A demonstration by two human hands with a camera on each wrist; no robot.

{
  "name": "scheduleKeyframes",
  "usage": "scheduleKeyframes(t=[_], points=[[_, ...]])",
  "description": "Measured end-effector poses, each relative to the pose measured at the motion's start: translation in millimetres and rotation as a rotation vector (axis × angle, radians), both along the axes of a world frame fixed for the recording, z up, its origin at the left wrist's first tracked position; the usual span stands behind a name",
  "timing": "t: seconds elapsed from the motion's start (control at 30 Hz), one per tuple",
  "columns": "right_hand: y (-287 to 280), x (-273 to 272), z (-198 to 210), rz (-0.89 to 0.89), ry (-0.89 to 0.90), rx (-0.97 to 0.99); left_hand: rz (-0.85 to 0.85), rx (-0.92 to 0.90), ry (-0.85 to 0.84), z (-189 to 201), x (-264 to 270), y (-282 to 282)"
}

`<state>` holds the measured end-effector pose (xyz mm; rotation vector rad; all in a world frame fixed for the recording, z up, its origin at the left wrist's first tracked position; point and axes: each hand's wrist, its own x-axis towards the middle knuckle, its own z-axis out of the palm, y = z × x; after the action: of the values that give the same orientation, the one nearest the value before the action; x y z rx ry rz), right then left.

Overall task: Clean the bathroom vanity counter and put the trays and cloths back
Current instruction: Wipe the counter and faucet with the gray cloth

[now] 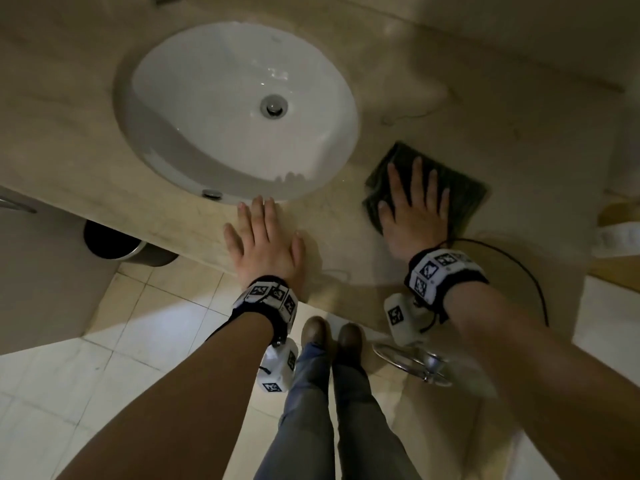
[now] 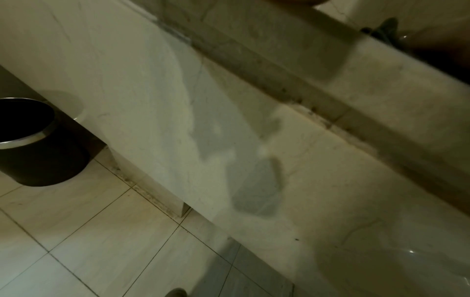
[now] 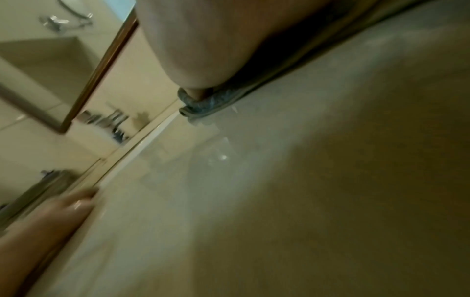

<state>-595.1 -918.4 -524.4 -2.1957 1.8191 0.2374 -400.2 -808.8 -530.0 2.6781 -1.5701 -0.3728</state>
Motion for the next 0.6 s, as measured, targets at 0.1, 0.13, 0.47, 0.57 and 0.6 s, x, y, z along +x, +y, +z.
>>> scheduleKeyframes(t=[0.1,0.13,0.47,0.57,0.6], points=[[-2,16,-5,-0.106,0.015,-0.054,-0.002,-0.032,-0.024,0,-2,1],[5,25,-5,-0.116,0.009,-0.081,-0.004,-0.036,-0.025,0,-2,1],[50,41,-2,0.180,-0.031,-0.079,0.001,-0.040,-0.034,1,-1,1],[16,22,-4,0.087,-0.025,-0.078,0.001,-0.052,-0.028,0,-1,1],[6,18,-4,0.042,-0.021,-0.071,0.001,-0.056,-0.030,0,-1,1]])
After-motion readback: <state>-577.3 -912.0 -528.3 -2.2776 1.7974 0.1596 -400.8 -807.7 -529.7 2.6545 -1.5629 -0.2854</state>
